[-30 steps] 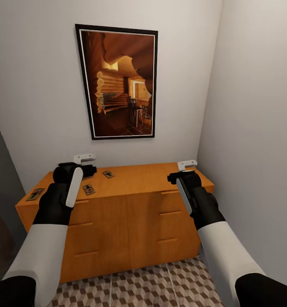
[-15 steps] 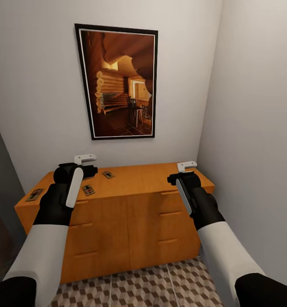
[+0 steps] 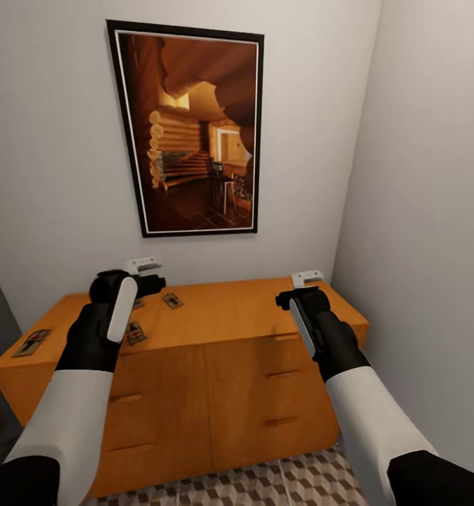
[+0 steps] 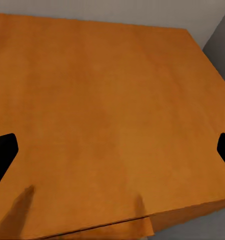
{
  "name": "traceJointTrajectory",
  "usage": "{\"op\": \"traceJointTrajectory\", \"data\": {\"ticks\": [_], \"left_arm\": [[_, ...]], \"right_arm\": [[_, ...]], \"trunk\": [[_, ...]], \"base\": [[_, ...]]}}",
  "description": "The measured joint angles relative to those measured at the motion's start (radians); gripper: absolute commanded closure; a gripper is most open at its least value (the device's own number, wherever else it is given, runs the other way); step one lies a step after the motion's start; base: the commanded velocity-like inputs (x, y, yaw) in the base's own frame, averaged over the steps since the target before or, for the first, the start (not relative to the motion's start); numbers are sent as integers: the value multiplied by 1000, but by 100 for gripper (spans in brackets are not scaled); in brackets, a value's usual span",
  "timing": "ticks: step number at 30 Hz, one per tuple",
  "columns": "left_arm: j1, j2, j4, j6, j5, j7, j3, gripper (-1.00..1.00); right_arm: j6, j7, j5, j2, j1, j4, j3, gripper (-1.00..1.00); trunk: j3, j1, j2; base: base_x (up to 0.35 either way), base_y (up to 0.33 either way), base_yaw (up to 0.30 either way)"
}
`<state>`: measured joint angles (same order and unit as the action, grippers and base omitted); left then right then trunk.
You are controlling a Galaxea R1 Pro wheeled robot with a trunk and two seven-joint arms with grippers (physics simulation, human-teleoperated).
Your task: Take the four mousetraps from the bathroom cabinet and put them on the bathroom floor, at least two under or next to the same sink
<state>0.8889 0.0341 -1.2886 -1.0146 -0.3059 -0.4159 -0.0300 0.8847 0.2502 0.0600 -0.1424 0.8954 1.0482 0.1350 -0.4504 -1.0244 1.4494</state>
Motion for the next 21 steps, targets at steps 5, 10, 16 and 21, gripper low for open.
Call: {"op": "traceJointTrajectory", "data": {"ticks": [5,10,16,21], "left_arm": [[-4,-1,5,0,-15,0,-7,-100],[-14,1,1,1,-19,-2,-12,-100],[-16,2,-1,0,-17,-25,-33,-100],[-18,16,-2,0,-18,-105,-83,-100]], "right_arm": [[0,0,0,-2,0,-1,1,-100],[0,-1,0,-3,-1,-1,1,-100],[0,-1,0,-3,-2,-2,2,-100],[-1,-1,0,-6,-2,-3,1,-100]], "trunk": [[0,0,0],[0,-1,0],[0,-1,0],[0,-1,0]], "base": [[122,-10,0],[28,-2,0],[8,-1,0],[1,0,0]]}}
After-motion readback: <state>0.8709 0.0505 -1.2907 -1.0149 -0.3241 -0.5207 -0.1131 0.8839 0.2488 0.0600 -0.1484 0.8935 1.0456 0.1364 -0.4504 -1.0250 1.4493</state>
